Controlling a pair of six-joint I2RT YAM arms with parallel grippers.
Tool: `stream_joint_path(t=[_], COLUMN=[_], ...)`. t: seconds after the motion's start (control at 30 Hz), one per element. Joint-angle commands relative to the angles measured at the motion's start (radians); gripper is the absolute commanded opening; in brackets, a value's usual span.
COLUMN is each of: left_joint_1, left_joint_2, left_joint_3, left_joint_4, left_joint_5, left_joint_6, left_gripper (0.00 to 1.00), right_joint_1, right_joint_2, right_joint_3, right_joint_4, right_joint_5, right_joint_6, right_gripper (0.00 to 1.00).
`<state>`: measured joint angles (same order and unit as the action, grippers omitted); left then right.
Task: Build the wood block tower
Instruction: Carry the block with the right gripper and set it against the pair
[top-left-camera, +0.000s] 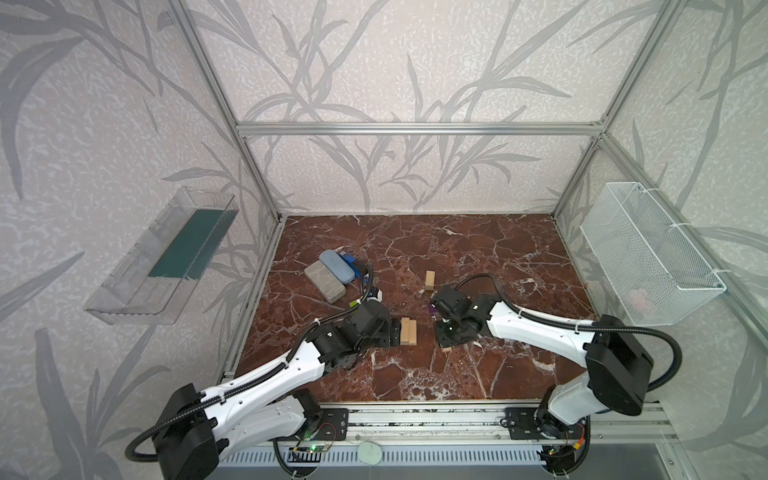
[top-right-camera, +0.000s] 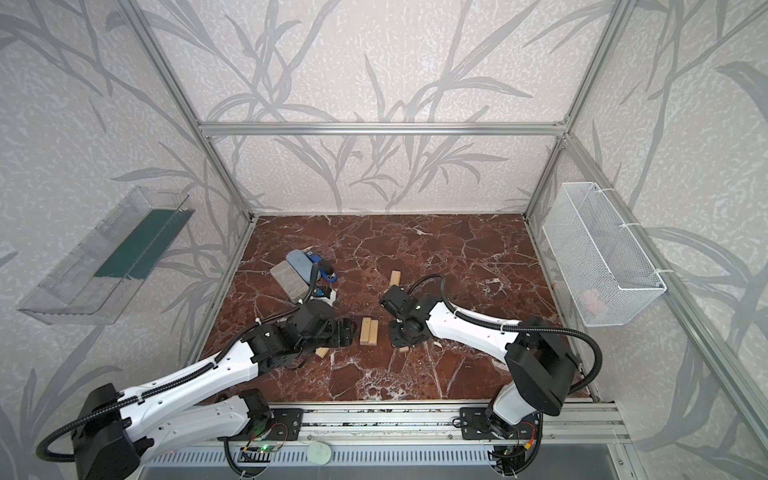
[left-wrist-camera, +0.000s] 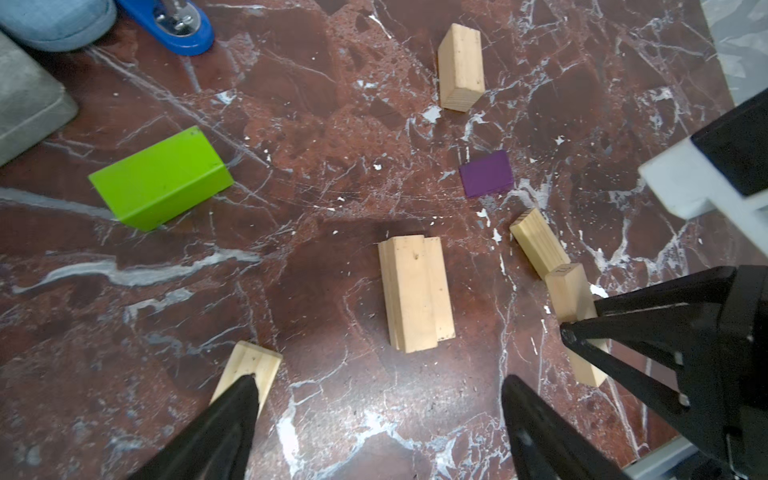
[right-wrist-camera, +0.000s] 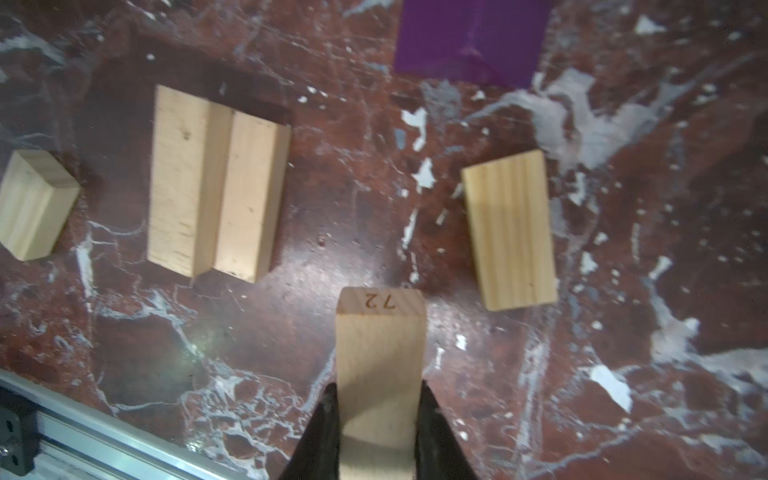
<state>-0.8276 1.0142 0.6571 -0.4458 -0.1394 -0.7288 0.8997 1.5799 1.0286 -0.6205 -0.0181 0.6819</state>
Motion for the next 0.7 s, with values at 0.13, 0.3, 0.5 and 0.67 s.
stream_joint_path(t=[0.13, 0.3, 0.5, 0.67], left_joint_1=[0.024, 0.028, 0.033, 0.035], left_joint_2=[-0.059, -0.077, -0.087, -0.102], left_joint_3=[-0.028, -0.04, -0.048, -0.053], left_joint_4=[-0.097, -0.104, -0.105, -0.107], left_joint_5=[-0.069, -0.073, -0.075, -0.073], left_joint_6=[-0.03, -0.04, -0.044, -0.044], left_gripper=[0.89, 0.89, 0.9, 0.9], right_joint_1=[0.046, 0.06, 0.065, 0.065], right_joint_2=[0.113, 0.16, 0.194, 0.222], right_joint_3=[0.116, 0.128, 0.151, 0.172], right_joint_4=[0.043, 0.084, 0.108, 0.11], right_joint_5=[0.007, 0.018, 0.046, 0.058], right_joint_6=[0.071, 0.13, 0.164, 0.172], right_gripper=[0.23, 0.21, 0.2, 0.2])
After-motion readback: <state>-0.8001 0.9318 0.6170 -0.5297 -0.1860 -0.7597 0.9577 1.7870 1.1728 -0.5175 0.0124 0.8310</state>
